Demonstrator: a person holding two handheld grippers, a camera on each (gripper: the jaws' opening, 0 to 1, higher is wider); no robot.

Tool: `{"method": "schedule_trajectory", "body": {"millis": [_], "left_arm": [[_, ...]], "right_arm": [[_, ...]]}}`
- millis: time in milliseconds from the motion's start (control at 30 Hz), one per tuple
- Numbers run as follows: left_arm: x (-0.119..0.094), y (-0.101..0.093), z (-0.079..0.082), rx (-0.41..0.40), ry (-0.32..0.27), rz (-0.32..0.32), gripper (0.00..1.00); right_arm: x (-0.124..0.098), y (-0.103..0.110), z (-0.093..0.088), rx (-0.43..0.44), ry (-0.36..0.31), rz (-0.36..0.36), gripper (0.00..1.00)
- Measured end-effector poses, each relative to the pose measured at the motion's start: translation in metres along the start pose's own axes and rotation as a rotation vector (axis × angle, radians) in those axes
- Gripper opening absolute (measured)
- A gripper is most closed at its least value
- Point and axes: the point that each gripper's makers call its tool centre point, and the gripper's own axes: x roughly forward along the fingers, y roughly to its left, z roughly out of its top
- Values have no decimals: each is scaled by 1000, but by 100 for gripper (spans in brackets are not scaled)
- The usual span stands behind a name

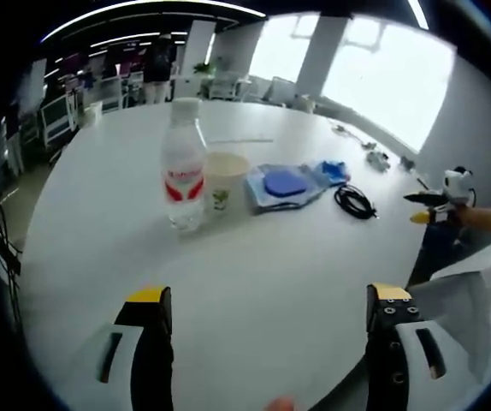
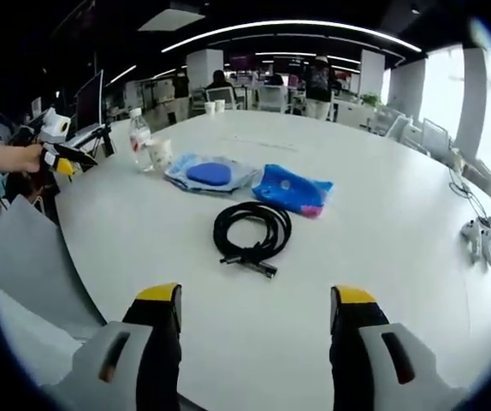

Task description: Arrange the tabletop items into an orderly group along one side of the table until the central work area is clear of visible clutter.

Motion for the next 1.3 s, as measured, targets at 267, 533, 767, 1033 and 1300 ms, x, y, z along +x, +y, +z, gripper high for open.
{"method": "schedule_trajectory", "body": {"millis": [267,533,767,1033,1300], "left_arm": [[-2,1,1,-17,-18,11,91],[-2,-2,5,-21,-36,5,91],[-2,-2,9,-16,-37,4,90],[-2,-3,8,0,-36,1,89],[-3,-1,10,-11,-44,-6,89]], "right_arm": [[2,3,-11,-2,36,17,69],[4,4,-8,-5,30,21,68],[5,7,-12,2,44,27,68],[5,11,-11,-2,54,31,67],[7,13,-9,-3,59,28,67]]}}
